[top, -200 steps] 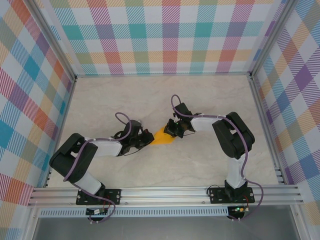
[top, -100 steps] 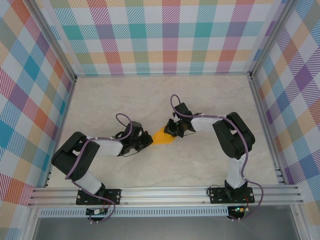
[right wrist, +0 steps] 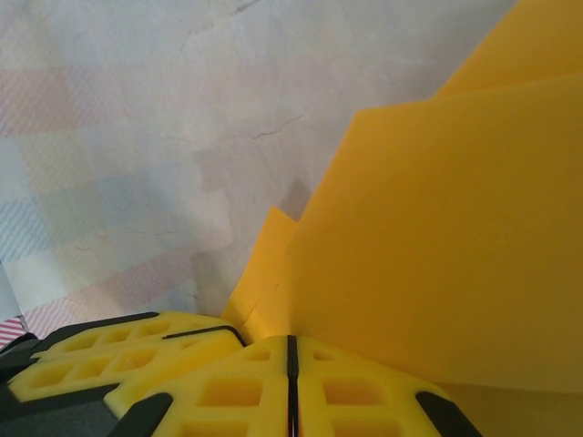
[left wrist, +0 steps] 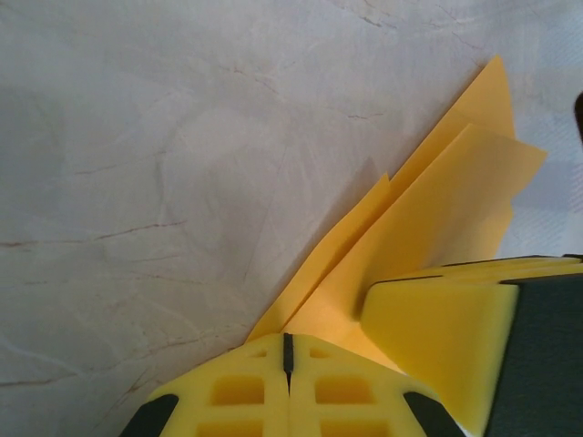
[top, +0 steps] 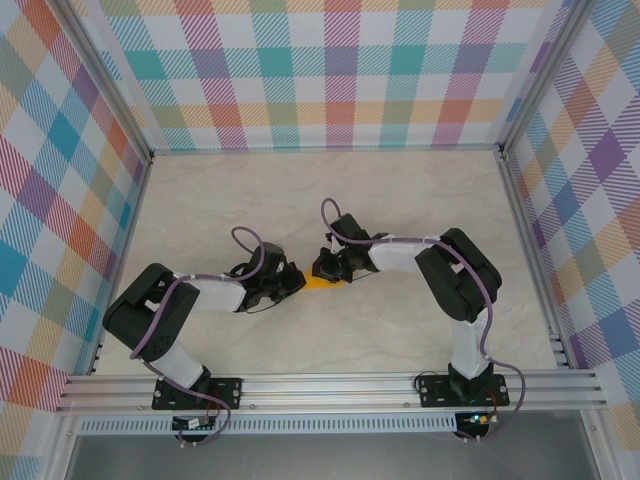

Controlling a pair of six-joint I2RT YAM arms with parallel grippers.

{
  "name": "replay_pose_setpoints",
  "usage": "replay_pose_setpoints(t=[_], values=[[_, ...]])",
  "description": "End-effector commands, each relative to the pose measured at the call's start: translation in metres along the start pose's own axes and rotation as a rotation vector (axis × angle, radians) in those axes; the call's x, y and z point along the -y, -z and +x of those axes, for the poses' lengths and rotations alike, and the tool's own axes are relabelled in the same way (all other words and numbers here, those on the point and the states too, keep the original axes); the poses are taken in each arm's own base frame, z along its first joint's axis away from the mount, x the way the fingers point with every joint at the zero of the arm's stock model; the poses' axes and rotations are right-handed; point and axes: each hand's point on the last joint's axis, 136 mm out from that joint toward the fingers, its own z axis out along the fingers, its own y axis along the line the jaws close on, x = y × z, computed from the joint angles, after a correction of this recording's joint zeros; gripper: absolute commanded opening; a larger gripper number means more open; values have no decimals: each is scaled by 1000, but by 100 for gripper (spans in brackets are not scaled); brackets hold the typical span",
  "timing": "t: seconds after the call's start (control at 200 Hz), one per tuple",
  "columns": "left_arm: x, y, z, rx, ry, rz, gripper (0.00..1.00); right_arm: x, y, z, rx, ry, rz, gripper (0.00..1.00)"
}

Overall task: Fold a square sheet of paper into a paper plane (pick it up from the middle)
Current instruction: Fourth fold the wing at the center of the table.

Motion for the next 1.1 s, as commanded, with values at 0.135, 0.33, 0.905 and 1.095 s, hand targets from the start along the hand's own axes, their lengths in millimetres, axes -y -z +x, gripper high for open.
replay_pose_setpoints(t=[0.135,0.33,0.905,1.095], values=[[-30,-3,8,-23,12,-117,0,18,-10,-1,-23,-43,32,6],[-34,-2,10,-35,18,-138,0,57,2,-25,46,-129,92,6],[-37,-3,14,-60,9,-147,0,129,95,-98,307,-198,142,8],[-34,-4,14,-67,4,-136,0,108,122,-101,368,-147,109,13]])
